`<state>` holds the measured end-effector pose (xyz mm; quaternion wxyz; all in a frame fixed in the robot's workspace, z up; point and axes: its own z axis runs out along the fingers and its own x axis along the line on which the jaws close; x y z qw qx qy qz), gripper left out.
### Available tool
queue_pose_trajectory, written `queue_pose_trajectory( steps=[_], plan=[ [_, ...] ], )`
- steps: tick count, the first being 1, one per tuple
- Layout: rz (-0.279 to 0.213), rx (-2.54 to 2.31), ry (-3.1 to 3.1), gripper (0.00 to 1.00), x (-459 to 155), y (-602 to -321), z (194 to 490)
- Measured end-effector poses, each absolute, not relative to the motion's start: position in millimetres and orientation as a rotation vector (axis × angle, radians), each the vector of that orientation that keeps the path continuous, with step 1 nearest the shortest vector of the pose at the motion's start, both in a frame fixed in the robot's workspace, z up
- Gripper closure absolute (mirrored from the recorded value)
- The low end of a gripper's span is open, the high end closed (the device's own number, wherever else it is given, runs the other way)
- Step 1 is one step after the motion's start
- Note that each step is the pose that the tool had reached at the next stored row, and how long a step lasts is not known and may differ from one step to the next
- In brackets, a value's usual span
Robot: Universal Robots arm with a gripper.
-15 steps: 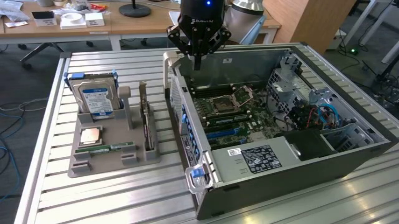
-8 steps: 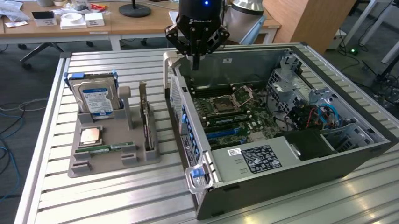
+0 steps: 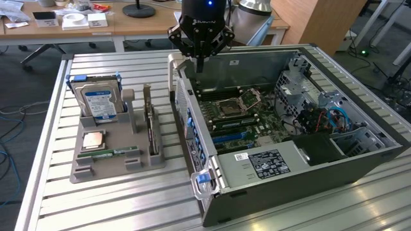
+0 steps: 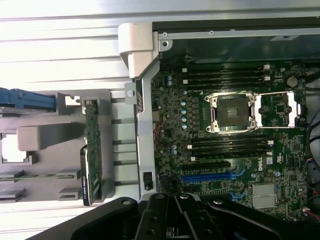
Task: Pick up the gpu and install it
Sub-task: 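Reach for the gpu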
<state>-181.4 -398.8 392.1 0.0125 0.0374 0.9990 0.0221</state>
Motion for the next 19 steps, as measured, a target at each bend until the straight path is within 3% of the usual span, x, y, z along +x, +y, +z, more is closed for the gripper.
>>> queue_pose_trajectory(
  steps=[19],
  plan=[
    [0.069, 0.117, 3.114, 0.89, -192, -399, 392]
  ],
)
